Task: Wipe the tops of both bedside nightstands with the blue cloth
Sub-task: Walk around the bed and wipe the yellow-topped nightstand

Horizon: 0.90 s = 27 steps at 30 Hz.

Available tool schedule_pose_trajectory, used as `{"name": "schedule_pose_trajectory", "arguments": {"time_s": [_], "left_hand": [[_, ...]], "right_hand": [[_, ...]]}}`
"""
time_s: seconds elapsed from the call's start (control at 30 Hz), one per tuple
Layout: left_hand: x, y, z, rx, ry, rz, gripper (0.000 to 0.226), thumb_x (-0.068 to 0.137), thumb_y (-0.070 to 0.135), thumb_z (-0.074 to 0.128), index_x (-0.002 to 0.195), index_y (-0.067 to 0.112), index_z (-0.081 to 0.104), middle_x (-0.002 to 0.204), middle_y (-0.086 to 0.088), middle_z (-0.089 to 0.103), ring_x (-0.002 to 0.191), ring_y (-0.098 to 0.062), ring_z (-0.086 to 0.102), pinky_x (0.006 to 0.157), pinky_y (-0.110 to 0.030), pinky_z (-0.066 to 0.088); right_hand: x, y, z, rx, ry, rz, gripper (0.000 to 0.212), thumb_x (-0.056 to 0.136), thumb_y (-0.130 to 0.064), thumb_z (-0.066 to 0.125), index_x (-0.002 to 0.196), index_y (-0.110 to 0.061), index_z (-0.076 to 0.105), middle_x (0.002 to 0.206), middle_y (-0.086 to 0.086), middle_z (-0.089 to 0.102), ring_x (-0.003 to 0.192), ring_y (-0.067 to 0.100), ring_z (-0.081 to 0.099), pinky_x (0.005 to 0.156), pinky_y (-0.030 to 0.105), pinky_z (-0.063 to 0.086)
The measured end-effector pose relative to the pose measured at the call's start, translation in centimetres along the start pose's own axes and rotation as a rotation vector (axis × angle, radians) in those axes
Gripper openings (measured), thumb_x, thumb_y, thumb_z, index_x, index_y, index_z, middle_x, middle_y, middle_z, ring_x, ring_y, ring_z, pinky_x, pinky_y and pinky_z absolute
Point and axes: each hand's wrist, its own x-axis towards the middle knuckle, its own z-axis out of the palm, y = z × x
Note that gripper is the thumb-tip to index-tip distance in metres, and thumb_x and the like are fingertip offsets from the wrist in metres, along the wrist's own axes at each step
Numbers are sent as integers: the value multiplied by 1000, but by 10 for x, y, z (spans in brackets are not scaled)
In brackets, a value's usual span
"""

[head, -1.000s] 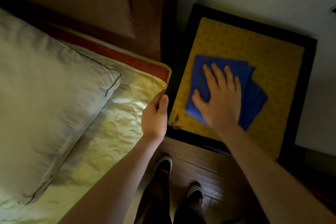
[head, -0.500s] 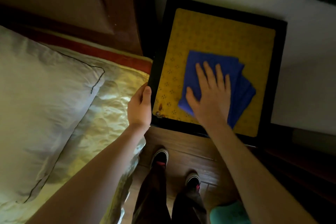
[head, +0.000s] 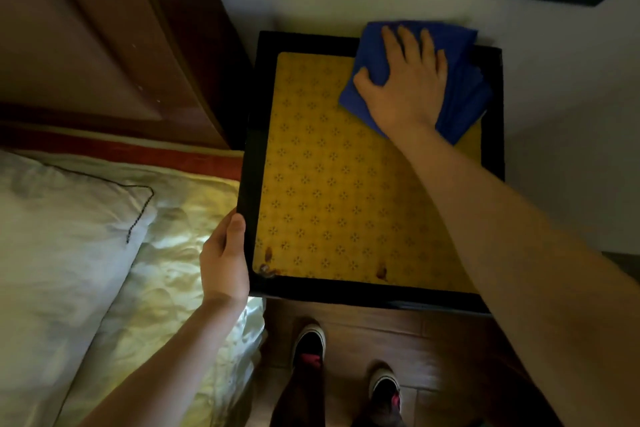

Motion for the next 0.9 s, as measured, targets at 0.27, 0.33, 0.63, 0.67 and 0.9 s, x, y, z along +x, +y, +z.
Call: {"name": "schedule_pose_trajectory", "arguments": {"time_s": [0.27,0.33,0.63,0.67,0.9], "left_hand": [[-13,23,2,22,41,-9,32,98,36,44,82,54,65,78,43,64,76,24,58,61,4,39],[-15,24,2,38,46,-15,25,97,41,44,88,48,66,81,39,67,78,20,60,60,1,42],[-13,22,4,51,28,-13,46,98,36,43,70,67,61,73,45,61,70,27,54,68,-15,41],[-12,21,4,44,30,-22,46,98,37,43,69,67,62,72,45,61,69,27,54,66,-11,43],[-10,16,5,62,61,17,17,100,35,43,92,43,56,70,49,58,69,31,51,60,5,36]], "right_hand": [[-133,24,-13,-5,-23,-39,66,95,-58,35,152,-25,32,159,-2,32,149,26,20,120,48,13],[-211,43,-13,-29,-52,7,67,94,-58,37,152,-25,31,159,-2,32,149,26,18,119,49,16],[-201,69,-12,-63,-23,37,69,90,-58,42,150,-26,35,155,0,39,146,28,26,118,49,20],[-178,70,-14,-61,-9,46,69,90,-58,41,150,-25,36,155,0,39,146,29,27,118,48,19],[-33,84,-32,6,-33,85,71,92,-58,36,154,-25,25,161,2,25,149,29,14,121,47,10]]}}
